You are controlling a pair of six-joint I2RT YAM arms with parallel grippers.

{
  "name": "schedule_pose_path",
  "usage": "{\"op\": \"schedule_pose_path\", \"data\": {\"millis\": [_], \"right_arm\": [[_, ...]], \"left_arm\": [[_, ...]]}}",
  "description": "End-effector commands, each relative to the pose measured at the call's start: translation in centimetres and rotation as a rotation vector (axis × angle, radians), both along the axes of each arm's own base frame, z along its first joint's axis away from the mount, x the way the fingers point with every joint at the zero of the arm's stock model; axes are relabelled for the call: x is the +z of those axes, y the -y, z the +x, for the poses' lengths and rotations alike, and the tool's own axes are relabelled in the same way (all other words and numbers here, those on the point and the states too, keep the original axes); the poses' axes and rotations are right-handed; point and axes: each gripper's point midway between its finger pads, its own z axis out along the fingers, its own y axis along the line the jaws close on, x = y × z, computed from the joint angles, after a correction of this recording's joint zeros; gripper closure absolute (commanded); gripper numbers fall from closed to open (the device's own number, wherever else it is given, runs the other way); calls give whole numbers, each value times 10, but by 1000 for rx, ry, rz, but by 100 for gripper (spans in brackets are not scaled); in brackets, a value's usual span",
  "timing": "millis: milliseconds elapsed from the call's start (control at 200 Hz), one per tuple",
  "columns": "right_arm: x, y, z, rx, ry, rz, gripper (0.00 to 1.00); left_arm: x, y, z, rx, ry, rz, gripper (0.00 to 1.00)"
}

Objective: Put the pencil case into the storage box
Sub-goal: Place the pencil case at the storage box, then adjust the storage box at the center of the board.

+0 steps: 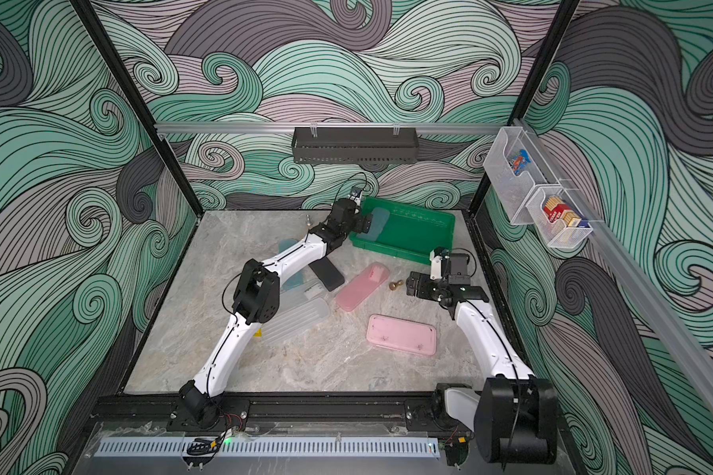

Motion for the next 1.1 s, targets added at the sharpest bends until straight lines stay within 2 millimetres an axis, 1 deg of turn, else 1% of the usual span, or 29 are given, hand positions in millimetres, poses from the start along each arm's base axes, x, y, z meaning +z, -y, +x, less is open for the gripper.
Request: {"op": "schedule_pose_path", "data": {"millis": [0, 55, 160, 240, 395, 705, 881, 1031, 1096], "right_arm": [[-3, 1, 1, 10, -3, -3, 1], [-4, 2, 1, 7, -4, -5, 1], [-4, 2, 4, 7, -5, -4, 1], [-5, 1, 5, 11, -9, 1, 1], [-3, 0, 4, 13, -4, 3, 1], [-5, -1, 0, 13, -4, 13, 1], [-5, -2, 0, 15, -6, 19, 1], [-5, -3, -1, 19, -4, 25, 1], [-4, -3, -1, 18, 0, 27, 1]], "left_arm": [[5, -14, 13, 11, -55, -32, 1], [1, -25, 18, 37, -112, -77, 1], [-15, -41, 22, 66, -201, -133, 1], [-25, -48, 21, 71, -241, -130, 1], [-45, -51, 15, 75, -315, -132, 1], [-81, -31, -3, -2, -454, -190, 1], [-101, -30, -10, -11, -508, -176, 1], [-110, -25, -21, -25, -548, -159, 1], [-113, -26, -24, -20, -564, -145, 1]]}}
